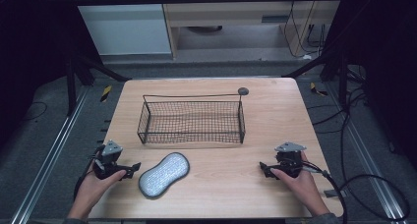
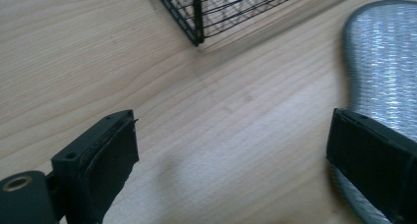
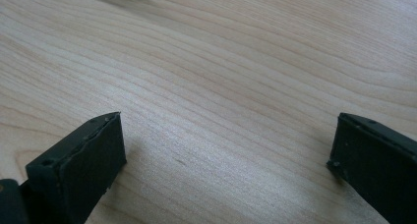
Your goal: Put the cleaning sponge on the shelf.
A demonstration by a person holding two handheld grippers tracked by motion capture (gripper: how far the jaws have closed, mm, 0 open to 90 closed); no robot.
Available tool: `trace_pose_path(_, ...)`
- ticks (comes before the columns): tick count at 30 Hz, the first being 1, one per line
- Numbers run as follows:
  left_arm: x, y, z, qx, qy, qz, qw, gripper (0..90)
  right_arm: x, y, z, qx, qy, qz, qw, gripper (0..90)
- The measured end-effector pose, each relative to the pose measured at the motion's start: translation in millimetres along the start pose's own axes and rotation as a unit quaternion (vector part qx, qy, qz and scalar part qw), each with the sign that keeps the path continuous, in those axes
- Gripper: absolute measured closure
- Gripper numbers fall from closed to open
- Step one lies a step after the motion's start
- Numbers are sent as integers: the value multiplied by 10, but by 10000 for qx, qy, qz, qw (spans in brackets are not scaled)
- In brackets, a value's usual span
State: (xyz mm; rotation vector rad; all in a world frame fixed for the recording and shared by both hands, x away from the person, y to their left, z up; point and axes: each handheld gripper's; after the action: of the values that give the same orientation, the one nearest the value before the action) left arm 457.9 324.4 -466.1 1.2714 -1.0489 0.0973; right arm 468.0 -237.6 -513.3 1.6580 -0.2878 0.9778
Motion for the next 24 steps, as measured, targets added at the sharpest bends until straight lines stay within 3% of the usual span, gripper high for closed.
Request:
trace_pose_path(4, 146, 117, 140, -38, -233, -24, 9997, 52, -1, 1, -1, -4, -7, 0, 10000, 4)
trace_pose_path(9, 293, 173, 343, -241, -577, -269, 9977, 45, -2, 2, -2, -6, -13, -1, 10000, 4)
trace_pose_path(15, 410, 115, 585, -407, -746, -583, 9947, 38, -2, 2, -2, -6, -14, -1, 10000, 4)
trace_pose_path(18, 461, 82, 688, -478, -901, -737, 9921, 36, -2, 2, -3, -6, -15, 0, 10000, 4)
trace_pose_path(24, 536, 23, 818, -567, -1034, -910, 9888, 40, -2, 2, -4, -7, -21, 0, 10000, 4)
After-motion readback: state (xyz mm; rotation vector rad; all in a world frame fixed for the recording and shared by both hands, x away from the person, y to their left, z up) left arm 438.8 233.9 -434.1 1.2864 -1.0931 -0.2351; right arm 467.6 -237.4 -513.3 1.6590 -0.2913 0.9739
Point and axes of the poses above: each handheld gripper's, and its own axes: y roughly backward along the jaws, x roughly out of its top, z roughly to its right, and after that the axes turned 2 degrees about -y, right-handed
